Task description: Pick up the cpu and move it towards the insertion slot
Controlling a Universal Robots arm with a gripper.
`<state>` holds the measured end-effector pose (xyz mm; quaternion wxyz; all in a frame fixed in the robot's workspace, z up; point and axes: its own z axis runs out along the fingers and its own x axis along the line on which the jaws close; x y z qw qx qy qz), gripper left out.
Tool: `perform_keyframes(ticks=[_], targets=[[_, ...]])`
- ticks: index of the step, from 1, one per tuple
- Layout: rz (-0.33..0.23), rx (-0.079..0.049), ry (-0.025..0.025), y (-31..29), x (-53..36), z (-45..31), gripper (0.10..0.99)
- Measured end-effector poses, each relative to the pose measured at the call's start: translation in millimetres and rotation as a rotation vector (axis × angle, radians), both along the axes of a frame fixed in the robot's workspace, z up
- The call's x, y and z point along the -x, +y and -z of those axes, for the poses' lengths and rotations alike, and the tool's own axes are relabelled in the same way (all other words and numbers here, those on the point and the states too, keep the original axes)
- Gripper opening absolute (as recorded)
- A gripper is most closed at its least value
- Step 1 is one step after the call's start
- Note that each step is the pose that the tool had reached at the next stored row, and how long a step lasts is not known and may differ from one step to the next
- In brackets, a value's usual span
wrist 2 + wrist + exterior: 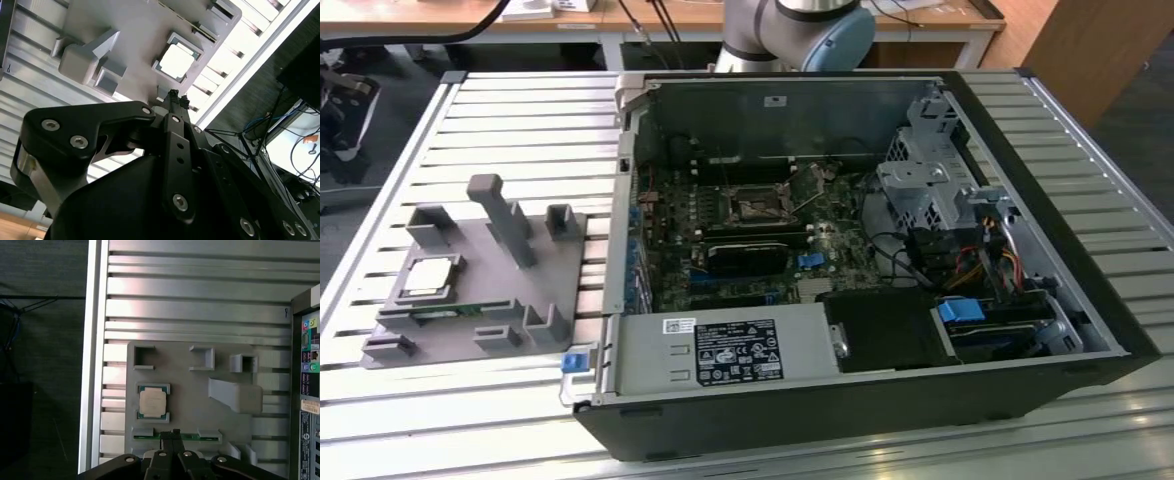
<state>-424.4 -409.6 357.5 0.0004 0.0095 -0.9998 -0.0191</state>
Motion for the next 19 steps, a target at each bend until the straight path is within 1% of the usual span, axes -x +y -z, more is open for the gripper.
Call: perform_keyframes(ticks=[3,8,9,10,12,13,14,15,17,19], targets=[[0.0,0.0,-0.0001,-0.1,2.0,1.2,0.106],[0.0,0.0,0.0,0.0,2.5,2.7,0.114],[0.0,0.0,0.0002,0.0,2.5,3.0,0.169],[0.0,0.0,0.0001,0.0,2.5,3.4,0.169],[0.0,0.0,0.0,-0.1,2.6,4.5,0.29],[0.0,0.0,0.0001,-0.1,2.6,5.0,0.29],[0.0,0.0,0.0,-0.1,2.7,5.5,0.408],[0.0,0.0,0.0,-0.1,2.7,6.2,0.408],[0.0,0.0,-0.0001,-0.1,2.8,7.8,0.525],[0.0,0.0,0.0,-0.1,2.9,9.4,0.525]])
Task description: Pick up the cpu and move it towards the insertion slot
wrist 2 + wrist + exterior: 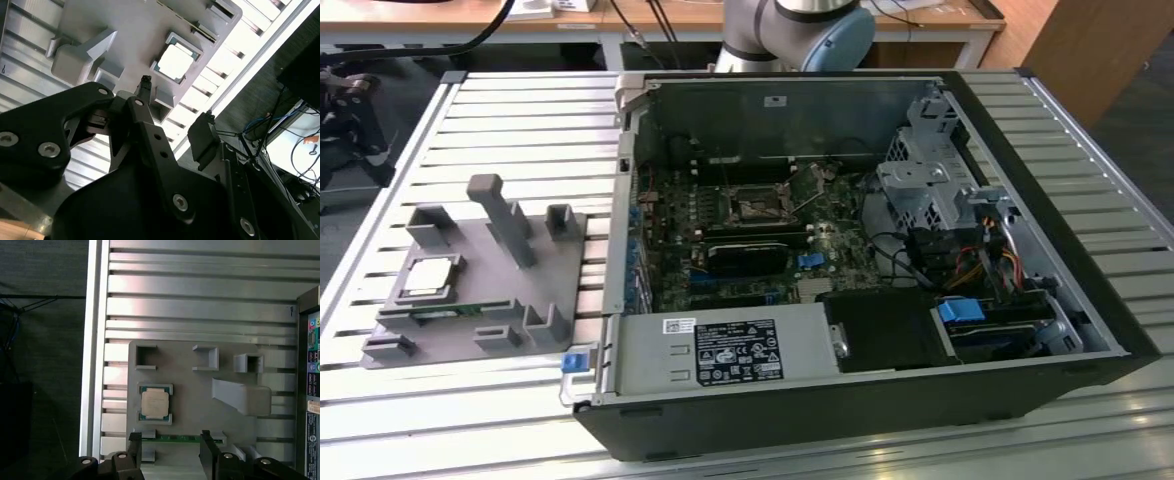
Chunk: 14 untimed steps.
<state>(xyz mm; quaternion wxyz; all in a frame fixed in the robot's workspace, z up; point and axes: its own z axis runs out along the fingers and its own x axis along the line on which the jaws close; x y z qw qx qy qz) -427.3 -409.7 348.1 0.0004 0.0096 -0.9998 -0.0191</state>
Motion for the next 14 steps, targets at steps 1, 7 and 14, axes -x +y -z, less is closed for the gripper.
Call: perform_keyframes(ticks=[1,7,14], targets=[[0.0,0.0,-0.0001,0.0,0.1,0.9,0.588],[0.0,0.0,0.0,0.0,0.3,5.6,0.588],[0.0,0.0,0.0,0.0,0.4,11.0,0.588]])
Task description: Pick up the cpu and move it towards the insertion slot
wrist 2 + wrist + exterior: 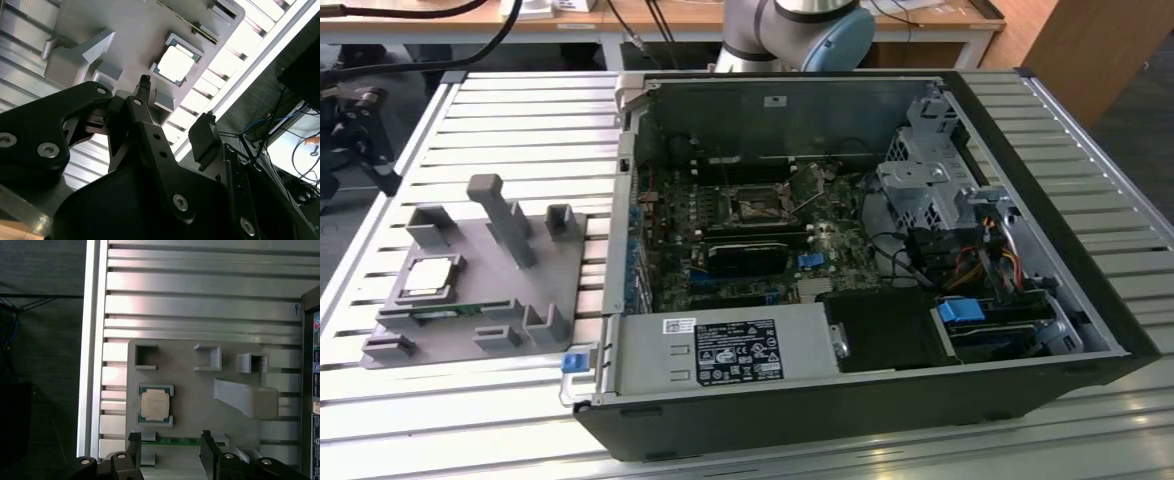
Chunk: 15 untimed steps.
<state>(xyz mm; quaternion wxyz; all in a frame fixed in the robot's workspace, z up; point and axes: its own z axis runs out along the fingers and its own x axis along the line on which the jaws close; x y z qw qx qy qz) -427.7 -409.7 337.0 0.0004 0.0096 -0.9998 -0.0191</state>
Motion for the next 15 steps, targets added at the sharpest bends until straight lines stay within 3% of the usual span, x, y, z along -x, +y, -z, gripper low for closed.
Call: perform_keyframes(ticks=[15], targets=[[0.0,0.0,0.0,0.0,0.0,8.6,0.588]])
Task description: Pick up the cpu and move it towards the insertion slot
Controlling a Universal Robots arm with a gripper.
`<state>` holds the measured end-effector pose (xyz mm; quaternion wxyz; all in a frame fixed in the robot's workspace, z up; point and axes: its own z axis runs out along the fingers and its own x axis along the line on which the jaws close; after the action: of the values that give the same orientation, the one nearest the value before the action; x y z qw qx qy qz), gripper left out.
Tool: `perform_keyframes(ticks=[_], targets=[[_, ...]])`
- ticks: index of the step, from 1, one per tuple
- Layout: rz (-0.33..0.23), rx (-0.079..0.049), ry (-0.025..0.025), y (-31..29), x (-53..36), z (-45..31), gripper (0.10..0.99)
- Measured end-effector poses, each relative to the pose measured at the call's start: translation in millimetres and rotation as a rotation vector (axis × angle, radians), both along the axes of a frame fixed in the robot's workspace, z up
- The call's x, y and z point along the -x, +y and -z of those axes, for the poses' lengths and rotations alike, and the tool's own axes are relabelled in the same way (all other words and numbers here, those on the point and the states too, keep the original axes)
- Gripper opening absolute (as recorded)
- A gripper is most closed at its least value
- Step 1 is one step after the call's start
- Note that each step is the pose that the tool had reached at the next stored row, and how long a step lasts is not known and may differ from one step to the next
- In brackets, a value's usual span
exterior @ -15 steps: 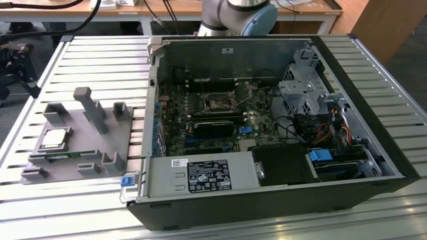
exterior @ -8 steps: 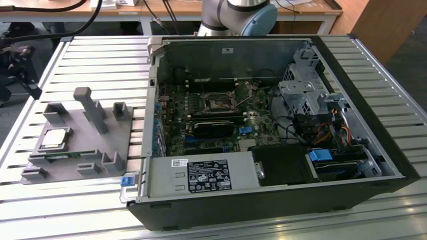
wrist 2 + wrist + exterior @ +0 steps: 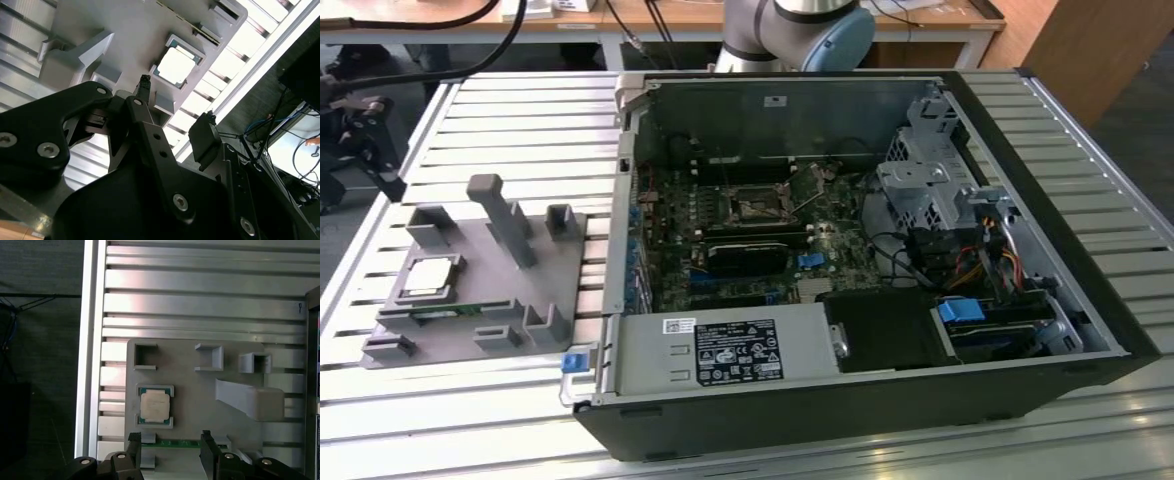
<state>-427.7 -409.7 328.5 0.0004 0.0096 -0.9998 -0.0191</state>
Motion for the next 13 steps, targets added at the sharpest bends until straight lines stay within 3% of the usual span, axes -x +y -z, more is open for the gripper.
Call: perform_keyframes(ticks=[13], targets=[[0.0,0.0,0.0001,0.0,0.1,5.6,0.588]])
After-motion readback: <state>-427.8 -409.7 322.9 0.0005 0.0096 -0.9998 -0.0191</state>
